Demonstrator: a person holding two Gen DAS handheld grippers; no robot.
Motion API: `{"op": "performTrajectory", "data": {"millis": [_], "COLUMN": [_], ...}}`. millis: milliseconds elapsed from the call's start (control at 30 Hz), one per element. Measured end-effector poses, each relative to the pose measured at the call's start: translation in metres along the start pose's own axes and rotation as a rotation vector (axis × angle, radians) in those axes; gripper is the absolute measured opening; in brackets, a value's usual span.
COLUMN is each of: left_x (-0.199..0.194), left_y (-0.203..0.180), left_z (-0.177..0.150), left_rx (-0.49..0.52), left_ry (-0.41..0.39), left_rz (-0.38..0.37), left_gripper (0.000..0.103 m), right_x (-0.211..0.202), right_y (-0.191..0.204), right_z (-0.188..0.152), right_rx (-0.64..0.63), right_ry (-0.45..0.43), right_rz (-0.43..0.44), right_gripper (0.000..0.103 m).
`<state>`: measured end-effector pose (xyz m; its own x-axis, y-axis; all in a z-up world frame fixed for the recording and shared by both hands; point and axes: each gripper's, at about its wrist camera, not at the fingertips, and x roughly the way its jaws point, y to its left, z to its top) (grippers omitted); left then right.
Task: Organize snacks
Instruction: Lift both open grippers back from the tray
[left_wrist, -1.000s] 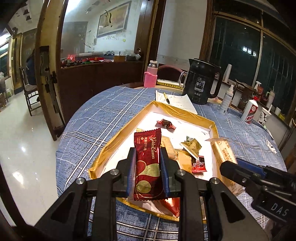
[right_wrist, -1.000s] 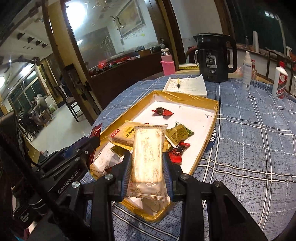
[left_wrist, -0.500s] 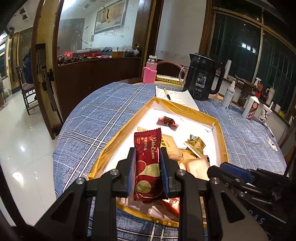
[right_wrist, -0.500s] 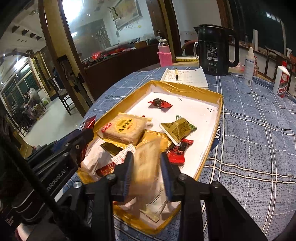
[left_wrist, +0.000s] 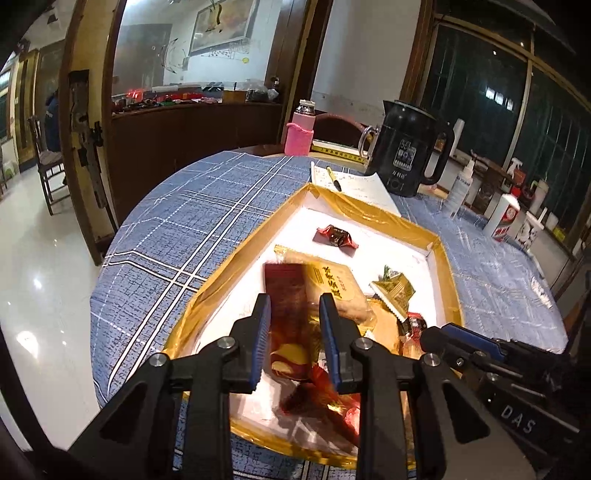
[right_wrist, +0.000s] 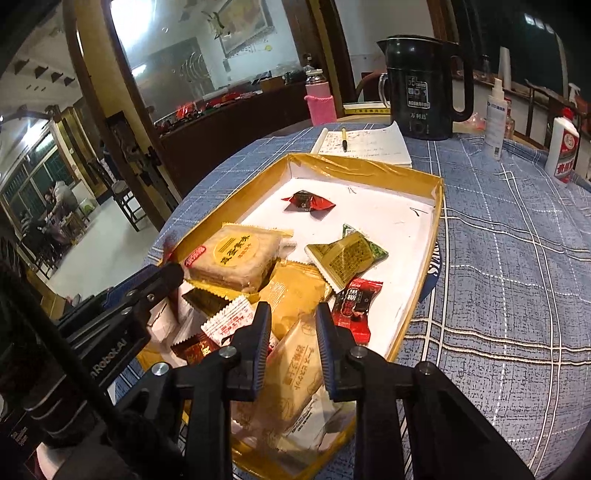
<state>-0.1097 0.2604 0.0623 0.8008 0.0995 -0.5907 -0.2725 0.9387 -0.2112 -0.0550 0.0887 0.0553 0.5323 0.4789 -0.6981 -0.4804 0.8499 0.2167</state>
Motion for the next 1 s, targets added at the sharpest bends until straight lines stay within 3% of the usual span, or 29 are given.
{"op": "performTrajectory", "data": {"millis": [100, 167, 367, 467, 533, 700, 867, 1000], "left_x": [-0.007, -0.015, -0.034, -0.037, -0.037, -0.04, -0.046, -0.046], "left_y": [0.006, 0.011, 0.031, 0.038, 0.041, 0.045, 0.051, 0.048], "left_z": [0.003, 0.006, 0.013, 0.014, 0.013, 0.01, 0.012, 0.011], "left_rx": [-0.025, -0.04, -0.102, -0.119, -0.124, -0.125, -0.148, -0.139], "left_ry": [-0.023, -0.041, -0.092, -0.102, -0.1, -0.1, -0.121, -0.115], "left_rz": [-0.014, -0.019, -0.02, -0.015, -0.012, -0.009, -0.01, -0.013], "left_gripper": [0.048, 0.049, 0.053, 0.054, 0.054, 0.054, 0.054, 0.054], "right_x": [-0.002, -0.001, 0.011, 0.023, 0.032, 0.055, 0.045, 0.059], "right_y": [-0.005, -0.005, 0.018, 0.04, 0.049, 0.039, 0.032, 0.044], "right_z": [0.004, 0.006, 0.009, 0.006, 0.007, 0.023, 0.041, 0.047], "right_rx": [0.025, 0.03, 0.019, -0.028, -0.062, -0.092, -0.047, -0.035], "right_ry": [-0.004, 0.01, 0.133, 0.21, 0.232, 0.216, 0.181, 0.218], "right_rz": [0.018, 0.052, 0.387, 0.475, 0.436, 0.222, 0.265, 0.354], "right_gripper": [0.024, 0.026, 0.026, 0.026, 0.026, 0.025, 0.026, 0.026]}}
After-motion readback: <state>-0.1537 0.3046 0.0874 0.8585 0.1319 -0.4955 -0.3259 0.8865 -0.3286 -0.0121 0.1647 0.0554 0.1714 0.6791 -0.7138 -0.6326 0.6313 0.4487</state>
